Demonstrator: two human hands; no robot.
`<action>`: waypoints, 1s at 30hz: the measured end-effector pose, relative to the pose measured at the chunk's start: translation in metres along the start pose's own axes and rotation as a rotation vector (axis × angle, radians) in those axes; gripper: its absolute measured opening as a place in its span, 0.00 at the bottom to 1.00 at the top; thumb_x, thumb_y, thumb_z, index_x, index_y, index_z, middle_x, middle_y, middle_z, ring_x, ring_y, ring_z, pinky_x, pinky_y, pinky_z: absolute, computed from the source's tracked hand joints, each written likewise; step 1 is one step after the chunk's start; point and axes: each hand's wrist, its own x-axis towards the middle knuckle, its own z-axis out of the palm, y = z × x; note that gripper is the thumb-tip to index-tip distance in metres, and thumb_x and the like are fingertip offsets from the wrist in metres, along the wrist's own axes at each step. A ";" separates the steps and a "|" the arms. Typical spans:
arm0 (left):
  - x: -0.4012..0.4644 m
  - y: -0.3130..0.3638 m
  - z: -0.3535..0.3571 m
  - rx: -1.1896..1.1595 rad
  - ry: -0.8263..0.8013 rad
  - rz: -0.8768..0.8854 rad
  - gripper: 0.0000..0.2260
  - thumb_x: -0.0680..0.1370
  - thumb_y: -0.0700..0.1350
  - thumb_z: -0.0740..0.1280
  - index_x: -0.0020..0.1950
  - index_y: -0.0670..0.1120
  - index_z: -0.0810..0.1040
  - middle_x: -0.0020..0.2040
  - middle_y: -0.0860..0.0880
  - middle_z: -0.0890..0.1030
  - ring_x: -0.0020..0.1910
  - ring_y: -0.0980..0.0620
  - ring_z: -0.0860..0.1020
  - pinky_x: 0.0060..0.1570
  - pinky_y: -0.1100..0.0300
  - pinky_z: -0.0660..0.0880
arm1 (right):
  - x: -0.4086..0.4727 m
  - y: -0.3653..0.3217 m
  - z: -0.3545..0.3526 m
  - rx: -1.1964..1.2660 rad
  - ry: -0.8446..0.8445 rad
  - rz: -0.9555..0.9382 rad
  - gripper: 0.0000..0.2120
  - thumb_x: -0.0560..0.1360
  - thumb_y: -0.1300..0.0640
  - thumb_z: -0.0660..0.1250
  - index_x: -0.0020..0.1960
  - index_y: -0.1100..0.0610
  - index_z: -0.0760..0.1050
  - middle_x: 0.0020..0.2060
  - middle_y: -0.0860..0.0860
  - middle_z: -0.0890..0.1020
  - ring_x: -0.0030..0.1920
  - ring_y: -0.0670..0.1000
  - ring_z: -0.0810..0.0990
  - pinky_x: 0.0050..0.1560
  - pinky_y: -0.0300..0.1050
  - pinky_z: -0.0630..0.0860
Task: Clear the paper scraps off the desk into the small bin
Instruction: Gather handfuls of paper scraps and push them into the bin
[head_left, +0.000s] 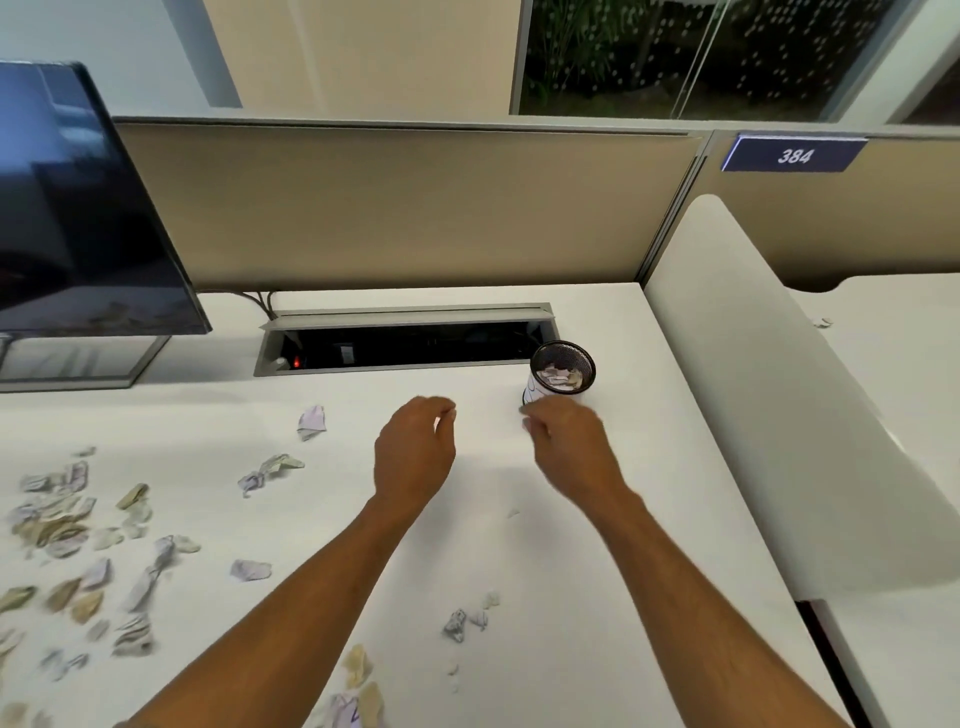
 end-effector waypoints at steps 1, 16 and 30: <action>-0.013 -0.010 -0.002 0.016 -0.004 -0.002 0.10 0.80 0.46 0.63 0.57 0.47 0.81 0.56 0.51 0.82 0.56 0.49 0.79 0.57 0.57 0.72 | -0.014 -0.003 0.012 0.006 -0.028 0.016 0.12 0.77 0.58 0.65 0.58 0.57 0.80 0.57 0.53 0.82 0.60 0.56 0.78 0.60 0.49 0.73; -0.167 -0.139 -0.031 0.339 -0.431 0.110 0.38 0.75 0.70 0.35 0.77 0.51 0.60 0.78 0.51 0.53 0.78 0.48 0.49 0.75 0.52 0.41 | -0.135 -0.014 0.101 -0.240 -0.437 -0.052 0.47 0.71 0.31 0.24 0.78 0.58 0.51 0.78 0.52 0.51 0.78 0.52 0.47 0.75 0.48 0.34; -0.218 -0.143 -0.062 0.129 -0.376 0.261 0.23 0.83 0.53 0.48 0.75 0.47 0.65 0.77 0.52 0.59 0.78 0.54 0.50 0.76 0.57 0.43 | -0.219 -0.071 0.127 -0.061 -0.438 -0.245 0.32 0.79 0.39 0.37 0.78 0.54 0.48 0.78 0.47 0.49 0.77 0.41 0.42 0.76 0.44 0.37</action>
